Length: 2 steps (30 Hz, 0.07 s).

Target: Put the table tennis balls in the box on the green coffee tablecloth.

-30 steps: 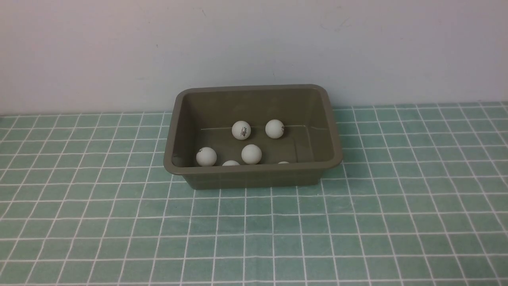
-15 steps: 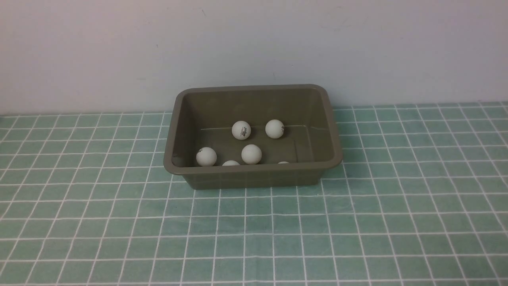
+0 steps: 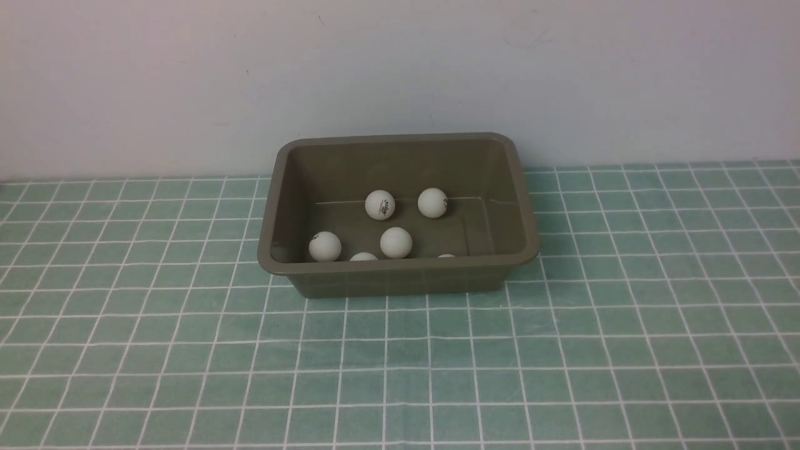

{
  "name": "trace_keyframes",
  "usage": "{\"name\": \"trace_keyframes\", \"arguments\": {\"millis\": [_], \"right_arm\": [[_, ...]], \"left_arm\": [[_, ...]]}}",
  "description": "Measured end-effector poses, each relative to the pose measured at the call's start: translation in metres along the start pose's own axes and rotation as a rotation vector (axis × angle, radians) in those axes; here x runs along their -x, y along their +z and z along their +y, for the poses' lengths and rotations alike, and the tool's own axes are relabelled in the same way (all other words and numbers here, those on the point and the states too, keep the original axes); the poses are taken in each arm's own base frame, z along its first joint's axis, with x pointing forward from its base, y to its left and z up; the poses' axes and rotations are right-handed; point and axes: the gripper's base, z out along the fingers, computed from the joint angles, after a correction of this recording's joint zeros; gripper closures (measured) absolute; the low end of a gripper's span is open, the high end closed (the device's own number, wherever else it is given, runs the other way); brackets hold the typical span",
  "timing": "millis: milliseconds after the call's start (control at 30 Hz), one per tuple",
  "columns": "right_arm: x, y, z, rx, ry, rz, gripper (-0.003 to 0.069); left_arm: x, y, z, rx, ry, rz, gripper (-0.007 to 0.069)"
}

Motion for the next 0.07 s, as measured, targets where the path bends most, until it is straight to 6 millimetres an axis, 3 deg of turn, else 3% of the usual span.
{"name": "trace_keyframes", "arguments": {"millis": [67], "right_arm": [[0.0, 0.0, 0.0, 0.0, 0.0, 0.0, 0.0676]], "left_arm": [[0.0, 0.0, 0.0, 0.0, 0.0, 0.0, 0.0629]]}}
